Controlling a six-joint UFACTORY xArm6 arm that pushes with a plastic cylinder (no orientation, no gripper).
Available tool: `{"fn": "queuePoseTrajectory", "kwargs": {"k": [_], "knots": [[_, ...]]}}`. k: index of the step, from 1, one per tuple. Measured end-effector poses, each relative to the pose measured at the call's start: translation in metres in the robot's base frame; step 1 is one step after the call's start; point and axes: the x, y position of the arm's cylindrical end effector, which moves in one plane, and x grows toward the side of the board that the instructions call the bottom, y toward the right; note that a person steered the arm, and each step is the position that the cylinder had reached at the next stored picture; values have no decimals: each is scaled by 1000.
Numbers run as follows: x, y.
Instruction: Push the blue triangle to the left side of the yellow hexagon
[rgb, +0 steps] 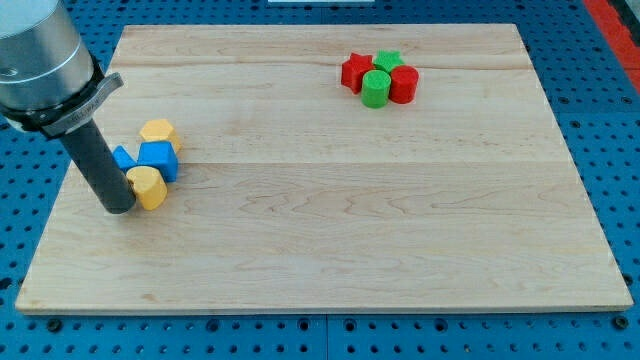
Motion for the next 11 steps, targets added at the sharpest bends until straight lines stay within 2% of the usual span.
{"fn": "queuePoseTrajectory", "kwargs": {"k": [1,2,3,5,6,7,8,9,10,11], "knots": [[5,11],[36,49],[37,53],[-22,200],[-33,234],[-16,215],[35,196],[76,126],[81,39],[46,-4]]}}
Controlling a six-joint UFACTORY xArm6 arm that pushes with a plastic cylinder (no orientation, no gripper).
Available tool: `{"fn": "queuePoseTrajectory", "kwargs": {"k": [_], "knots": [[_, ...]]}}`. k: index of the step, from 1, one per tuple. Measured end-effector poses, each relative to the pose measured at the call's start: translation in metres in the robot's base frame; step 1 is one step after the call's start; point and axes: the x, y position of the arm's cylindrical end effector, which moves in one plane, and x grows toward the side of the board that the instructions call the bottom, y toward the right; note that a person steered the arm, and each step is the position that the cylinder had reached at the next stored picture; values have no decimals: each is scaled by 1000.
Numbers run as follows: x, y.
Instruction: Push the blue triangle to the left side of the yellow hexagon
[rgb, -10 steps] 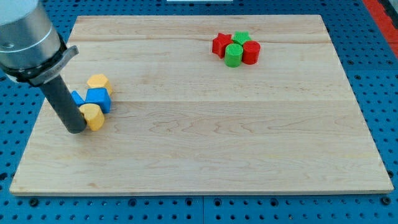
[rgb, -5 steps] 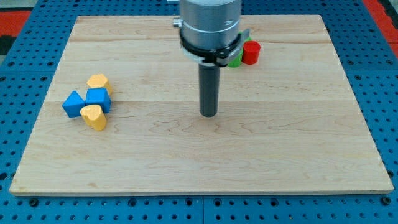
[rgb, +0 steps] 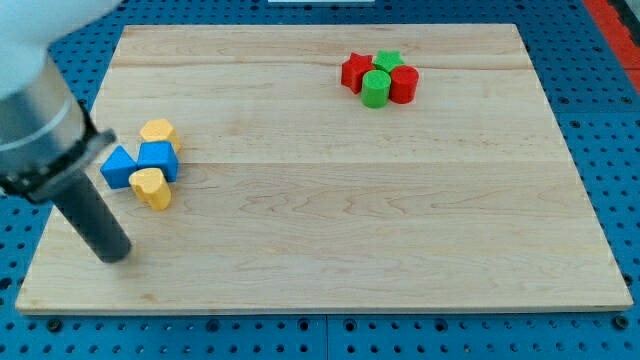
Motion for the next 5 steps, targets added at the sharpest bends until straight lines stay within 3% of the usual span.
{"fn": "queuePoseTrajectory", "kwargs": {"k": [3,4,5], "knots": [[-120,-32],[-138,-33],[-130,-37]]}}
